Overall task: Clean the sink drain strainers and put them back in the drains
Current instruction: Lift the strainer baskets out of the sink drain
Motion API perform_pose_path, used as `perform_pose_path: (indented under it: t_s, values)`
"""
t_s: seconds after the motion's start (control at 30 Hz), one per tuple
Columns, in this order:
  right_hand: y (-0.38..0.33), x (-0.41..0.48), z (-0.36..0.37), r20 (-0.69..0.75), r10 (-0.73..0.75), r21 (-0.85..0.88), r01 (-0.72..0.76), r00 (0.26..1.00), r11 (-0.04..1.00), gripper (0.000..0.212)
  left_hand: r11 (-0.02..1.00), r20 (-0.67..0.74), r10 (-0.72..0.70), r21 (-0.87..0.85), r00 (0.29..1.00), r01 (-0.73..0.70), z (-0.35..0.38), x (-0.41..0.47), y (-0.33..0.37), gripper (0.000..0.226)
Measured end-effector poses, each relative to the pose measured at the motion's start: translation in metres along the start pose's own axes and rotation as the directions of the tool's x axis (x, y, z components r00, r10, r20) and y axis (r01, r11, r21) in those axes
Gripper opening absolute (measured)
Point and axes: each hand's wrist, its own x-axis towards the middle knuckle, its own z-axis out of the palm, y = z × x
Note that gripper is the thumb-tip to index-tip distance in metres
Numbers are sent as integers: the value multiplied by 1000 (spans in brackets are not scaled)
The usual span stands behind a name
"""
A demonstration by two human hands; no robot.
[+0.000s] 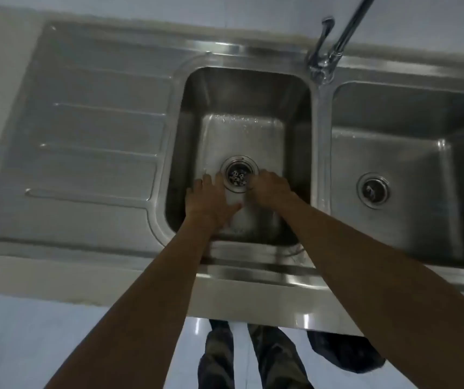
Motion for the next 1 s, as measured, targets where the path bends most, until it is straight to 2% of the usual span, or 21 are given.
perform_pose_path:
  t_s: [0.3,0.5,0.63,0.7,0.77,0.9,1.0]
  values:
    - [-9,27,21,69,65,20,-67,995,998,48,999,64,22,48,998,-25,16,24,-9,97]
    - [-9,29,19,27,87,59,-88,996,994,45,997,74,47,49,996,-51,17,26,-9,94]
    - [-12,32,22,-85,115,127,-104,990,986,36,996,58,63,60,996,-67,17,24,-6,91]
    - [-12,30,24,-158,80,66,-70,984,995,28,996,50,66,64,997,-69,16,24,-7,90]
    - [-12,29,27,-204,21,22,-17,979,1000,30,996,41,65,54,997,-67,15,24,-7,88]
    - [-11,31,28,-173,-37,22,41,984,999,39,996,42,71,60,997,-73,13,22,-9,86]
    - [-10,32,26,-207,-45,0,46,977,999,40,993,43,85,78,995,-88,14,18,-10,84]
